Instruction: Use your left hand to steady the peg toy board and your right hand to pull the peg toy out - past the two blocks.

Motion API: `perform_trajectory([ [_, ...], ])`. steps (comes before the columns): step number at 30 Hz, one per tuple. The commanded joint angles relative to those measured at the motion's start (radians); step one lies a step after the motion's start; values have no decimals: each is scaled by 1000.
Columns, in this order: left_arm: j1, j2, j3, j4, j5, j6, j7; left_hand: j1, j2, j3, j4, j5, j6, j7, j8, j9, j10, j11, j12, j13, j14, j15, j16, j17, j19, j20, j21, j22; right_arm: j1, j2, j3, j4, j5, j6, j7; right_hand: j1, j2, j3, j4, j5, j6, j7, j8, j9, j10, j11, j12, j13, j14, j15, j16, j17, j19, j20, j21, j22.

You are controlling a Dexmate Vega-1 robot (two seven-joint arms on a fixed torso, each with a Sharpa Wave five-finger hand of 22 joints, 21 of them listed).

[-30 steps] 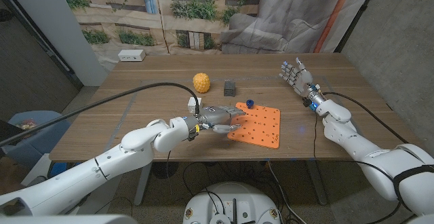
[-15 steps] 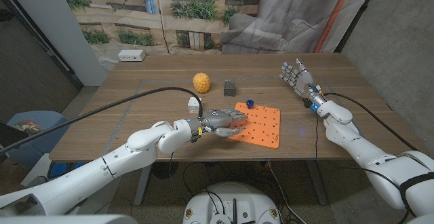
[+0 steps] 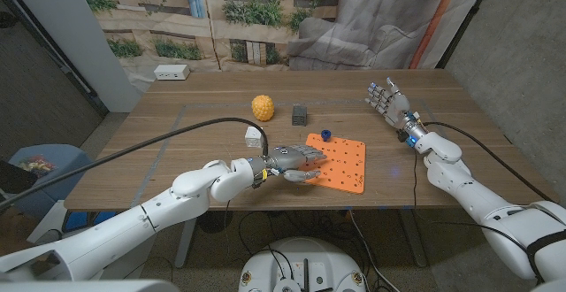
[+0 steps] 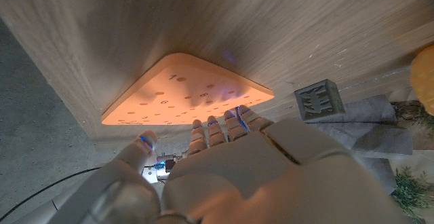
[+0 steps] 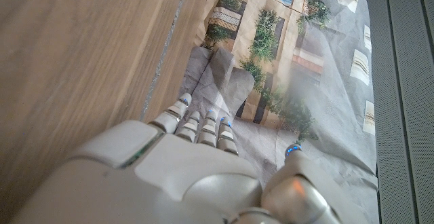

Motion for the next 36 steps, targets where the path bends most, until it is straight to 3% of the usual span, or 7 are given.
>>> perform_trajectory([
  [1, -24, -20, 23, 31, 9, -3, -22, -8, 83, -6, 0, 5, -10, 0, 4, 3, -5, 1, 4, 3, -8, -86, 6, 4, -9, -175, 7, 2, -6, -6, -1, -11, 3, -4, 1, 1, 16, 12, 0, 3, 9, 2, 2, 2, 4, -6, -1, 1, 6, -22, 4, 2, -6, -30, 7, 2],
  [19, -33, -23, 34, 28, -14, 22, -75, -2, 82, -18, -7, 8, 14, 15, 12, 3, 22, 15, 15, 3, 26, -68, 14, -1, 14, -167, 21, 1, -25, -28, -1, -53, -2, -1, -8, 1, 16, 14, -1, 2, 6, 3, 0, 2, -1, -7, -3, 1, 3, -20, 3, 0, -7, -31, 6, 2],
  [36, -39, -17, 48, 20, -20, 46, -128, 1, 84, -21, -12, 10, 25, 23, 12, 3, 28, 19, 15, 3, 32, -62, 11, -3, 17, -168, 22, 0, -70, -104, -27, -167, -93, 29, -86, 3, 14, 16, -4, 1, 1, 5, -2, 2, -3, -9, -4, 1, 11, -17, 6, -3, 4, -28, 10, 2],
])
